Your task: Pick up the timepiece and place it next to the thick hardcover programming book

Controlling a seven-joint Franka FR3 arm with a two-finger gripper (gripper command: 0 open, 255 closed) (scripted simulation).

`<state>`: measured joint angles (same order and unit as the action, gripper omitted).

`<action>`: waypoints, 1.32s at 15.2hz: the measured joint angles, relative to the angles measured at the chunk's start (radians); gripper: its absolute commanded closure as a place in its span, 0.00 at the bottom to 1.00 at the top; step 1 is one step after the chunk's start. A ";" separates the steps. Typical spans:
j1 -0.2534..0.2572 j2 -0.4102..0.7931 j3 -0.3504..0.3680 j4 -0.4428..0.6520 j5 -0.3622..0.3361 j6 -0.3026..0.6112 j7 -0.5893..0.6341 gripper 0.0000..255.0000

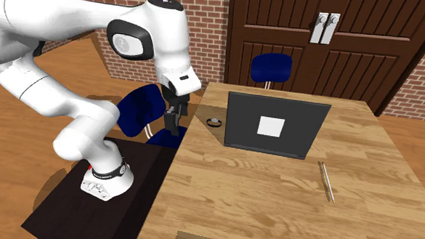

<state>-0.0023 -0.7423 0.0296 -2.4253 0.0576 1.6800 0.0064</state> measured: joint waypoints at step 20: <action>0.128 0.350 0.328 -0.012 0.186 0.401 0.337 0.00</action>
<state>0.1257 -0.3926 0.3577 -2.4368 0.2438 2.0815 0.3439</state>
